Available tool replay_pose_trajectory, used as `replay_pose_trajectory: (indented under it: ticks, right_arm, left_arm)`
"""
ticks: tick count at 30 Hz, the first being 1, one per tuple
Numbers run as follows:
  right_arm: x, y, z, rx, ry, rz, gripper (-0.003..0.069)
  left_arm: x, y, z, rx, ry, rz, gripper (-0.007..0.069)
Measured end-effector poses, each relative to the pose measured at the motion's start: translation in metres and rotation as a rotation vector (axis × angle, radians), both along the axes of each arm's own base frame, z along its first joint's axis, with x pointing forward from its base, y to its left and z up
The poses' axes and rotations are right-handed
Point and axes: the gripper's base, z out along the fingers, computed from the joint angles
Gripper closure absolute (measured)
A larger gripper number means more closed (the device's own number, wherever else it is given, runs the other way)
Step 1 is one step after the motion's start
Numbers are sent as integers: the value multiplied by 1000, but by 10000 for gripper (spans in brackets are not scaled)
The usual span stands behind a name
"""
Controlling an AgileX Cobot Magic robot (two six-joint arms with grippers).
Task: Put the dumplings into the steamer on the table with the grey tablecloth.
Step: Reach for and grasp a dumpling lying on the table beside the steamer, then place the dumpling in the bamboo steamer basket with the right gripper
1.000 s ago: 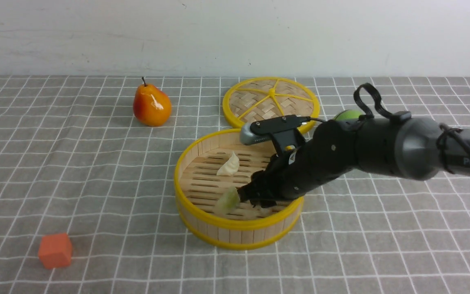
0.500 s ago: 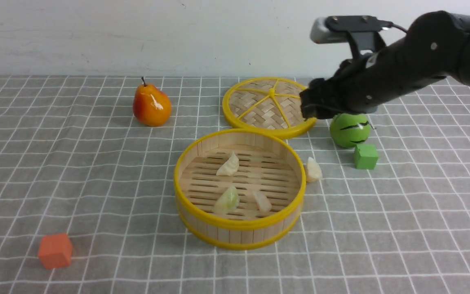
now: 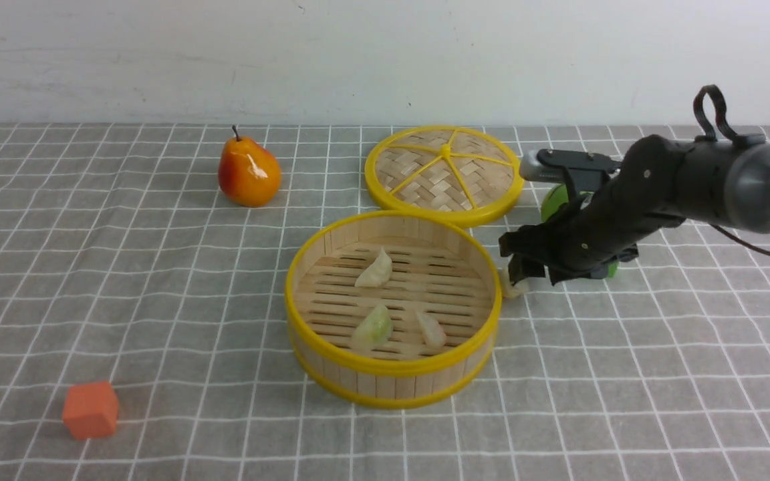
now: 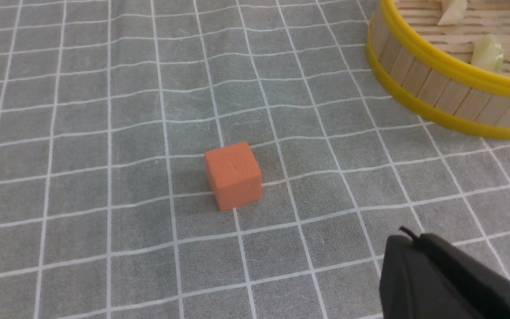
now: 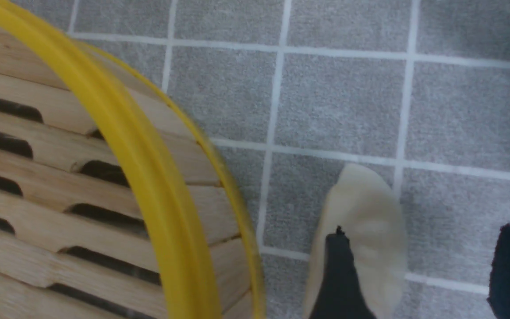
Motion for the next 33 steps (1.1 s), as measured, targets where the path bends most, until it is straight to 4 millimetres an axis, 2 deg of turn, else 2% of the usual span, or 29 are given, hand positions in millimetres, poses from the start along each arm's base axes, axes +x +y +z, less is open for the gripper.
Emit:
replay_pose_trajectory:
  ticks: [6, 9, 11, 14, 18, 22, 25, 26, 29, 31, 33]
  right_arm:
    - [0, 11, -4, 17, -15, 4, 222]
    - [1, 14, -12, 13, -4, 8, 235]
    - [2, 15, -16, 12, -6, 8, 267]
    - [3, 15, -16, 11, -4, 9, 370]
    - [1, 15, -12, -2, -4, 34, 378]
    - [-4, 14, 11, -37, -23, 99, 383]
    - [-5, 14, 41, -27, -79, 112, 385]
    - [-6, 17, 60, -14, -117, 118, 384]
    - [-9, 26, 85, -1, -183, 144, 386]
    - [-15, 48, 96, -9, -239, 227, 386]
    - [-19, 68, 90, -31, -253, 305, 386]
  left_arm:
    - [1, 0, 0, 11, -12, -1, 624]
    - [1, 0, 0, 11, -13, -2, 624]
    - [1, 0, 0, 12, -14, -1, 622]
    - [1, 0, 0, 12, -14, -1, 620]
    - [1, 0, 0, 13, -14, -1, 619]
    - [1, 0, 0, 13, -14, -1, 619]
    - [1, 0, 0, 13, -14, -1, 618]
    - [1, 1, 0, 15, -15, -1, 617]
    - [1, 0, 0, 15, -16, -1, 617]
    - [1, 0, 1, 12, -21, -4, 615]
    - [1, 0, 1, 12, -24, -5, 615]
